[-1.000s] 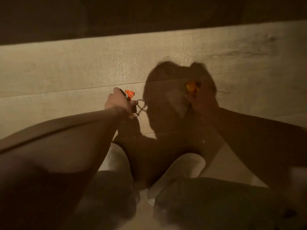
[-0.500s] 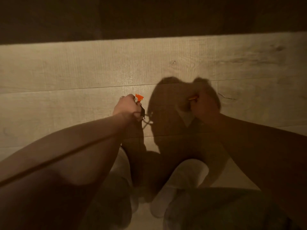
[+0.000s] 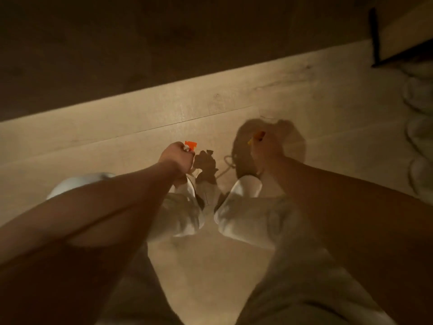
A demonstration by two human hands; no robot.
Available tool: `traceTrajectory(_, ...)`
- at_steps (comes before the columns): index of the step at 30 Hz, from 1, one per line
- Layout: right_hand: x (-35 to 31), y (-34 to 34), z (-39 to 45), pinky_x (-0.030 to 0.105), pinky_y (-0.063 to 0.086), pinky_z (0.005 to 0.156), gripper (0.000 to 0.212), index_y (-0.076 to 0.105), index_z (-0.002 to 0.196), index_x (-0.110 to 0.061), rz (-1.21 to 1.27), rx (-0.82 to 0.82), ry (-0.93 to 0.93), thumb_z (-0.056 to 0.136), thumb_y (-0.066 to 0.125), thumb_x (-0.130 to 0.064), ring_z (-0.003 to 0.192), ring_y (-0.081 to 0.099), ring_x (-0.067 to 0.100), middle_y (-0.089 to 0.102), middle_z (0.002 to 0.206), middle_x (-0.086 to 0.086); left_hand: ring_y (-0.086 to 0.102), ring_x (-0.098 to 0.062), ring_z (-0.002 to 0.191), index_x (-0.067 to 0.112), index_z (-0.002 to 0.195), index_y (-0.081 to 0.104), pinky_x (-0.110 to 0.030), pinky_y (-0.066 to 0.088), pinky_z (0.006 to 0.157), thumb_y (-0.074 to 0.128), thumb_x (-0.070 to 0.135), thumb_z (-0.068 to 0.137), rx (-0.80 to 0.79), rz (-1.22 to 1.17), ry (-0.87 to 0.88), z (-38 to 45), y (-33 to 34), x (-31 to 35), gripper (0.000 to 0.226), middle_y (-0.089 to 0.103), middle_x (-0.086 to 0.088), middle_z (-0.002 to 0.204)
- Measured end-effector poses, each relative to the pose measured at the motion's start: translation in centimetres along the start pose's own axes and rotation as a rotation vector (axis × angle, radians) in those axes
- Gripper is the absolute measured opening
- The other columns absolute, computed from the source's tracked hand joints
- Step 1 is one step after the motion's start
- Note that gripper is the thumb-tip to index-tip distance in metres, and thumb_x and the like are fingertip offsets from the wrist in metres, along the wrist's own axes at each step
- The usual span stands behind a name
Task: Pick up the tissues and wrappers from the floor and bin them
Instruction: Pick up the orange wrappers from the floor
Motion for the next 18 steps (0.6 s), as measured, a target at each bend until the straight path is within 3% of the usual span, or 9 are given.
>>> traceTrajectory(3, 0.6, -5.9, -8.7, 0.031, 0.043, 0.091, 0.035, 0.057, 0.125, 0.003, 0.156, -0.033, 0.075, 0.100, 0.043, -0.018, 0.121, 0.057, 0.035, 0.063, 0.129, 0.020, 0.072, -0.042, 0.083, 0.013, 0.112, 0.065, -0.054, 0.062, 0.071, 0.054, 0.028, 0.096, -0.038, -0.011, 0.004, -8.6, -2.9, 3.0, 0.024, 0.071, -0.016, 0.102)
traceTrajectory(4, 0.8, -7.6, -11.3, 0.027, 0.042, 0.086, 0.033, 0.057, 0.123, 0.002, 0.208, -0.044, 0.088, 0.100, 0.044, -0.017, 0.118, 0.059, 0.032, 0.065, 0.122, 0.017, 0.072, -0.042, 0.086, 0.012, 0.111, 0.066, -0.055, 0.062, 0.074, 0.054, 0.028, 0.094, -0.061, -0.023, 0.007, -11.2, -3.8, 3.9, 0.026, 0.072, -0.017, 0.104)
traceTrajectory(6, 0.8, -10.7, -16.8, 0.018, 0.043, 0.067, 0.027, 0.059, 0.115, -0.001, 0.309, -0.030, 0.101, 0.097, 0.046, -0.016, 0.093, 0.065, 0.023, 0.066, 0.095, 0.007, 0.073, -0.041, 0.089, 0.010, 0.104, 0.068, -0.054, 0.061, 0.080, 0.057, 0.028, 0.085, -0.101, -0.056, 0.012, -15.6, -5.5, 5.7, 0.029, 0.074, -0.018, 0.106)
traceTrajectory(8, 1.0, -12.7, -21.2, 0.027, 0.053, 0.068, 0.026, 0.059, 0.108, -0.002, 0.400, 0.030, 0.126, 0.093, 0.047, -0.020, 0.076, 0.063, 0.021, 0.064, 0.088, 0.006, 0.073, -0.037, 0.083, 0.011, 0.094, 0.067, -0.047, 0.062, 0.075, 0.059, 0.029, 0.081, -0.133, -0.060, 0.050, -19.0, -6.7, 7.6, 0.024, 0.074, -0.017, 0.096)
traceTrajectory(11, 0.9, -14.0, -26.7, 0.035, 0.049, 0.070, 0.021, 0.051, 0.105, -0.005, 0.508, 0.132, 0.168, 0.093, 0.050, -0.021, 0.078, 0.060, 0.025, 0.058, 0.079, 0.002, 0.069, -0.029, 0.069, 0.010, 0.092, 0.061, -0.032, 0.052, 0.058, 0.057, 0.018, 0.093, -0.195, -0.038, 0.141, -23.8, -8.6, 10.5, 0.009, 0.067, -0.008, 0.085)
traceTrajectory(15, 0.4, -13.3, -32.0, 0.032, 0.045, 0.073, 0.030, 0.050, 0.115, -0.005, 0.681, 0.273, 0.300, 0.092, 0.056, -0.023, 0.084, 0.059, 0.024, 0.060, 0.091, 0.006, 0.069, -0.026, 0.064, 0.017, 0.078, 0.057, -0.026, 0.047, 0.048, 0.063, 0.017, 0.090, -0.247, 0.063, 0.234, -26.8, -11.2, 11.6, 0.014, 0.066, -0.008, 0.081)
traceTrajectory(18, 0.3, -10.8, -35.5, 0.041, 0.059, 0.074, 0.035, 0.059, 0.115, -0.009, 0.813, 0.281, 0.424, 0.084, 0.055, -0.026, 0.084, 0.069, 0.031, 0.071, 0.096, 0.014, 0.074, -0.033, 0.078, 0.012, 0.087, 0.062, -0.024, 0.047, 0.046, 0.067, 0.015, 0.086, -0.302, 0.109, 0.263, -27.2, -12.6, 10.7, 0.007, 0.071, -0.015, 0.094)
Point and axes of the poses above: each hand's wrist, its own z-axis towards the middle knuckle, its own y-axis out of the palm, x = y × z, the point moved 4 cm from there along z, towards the middle knuckle
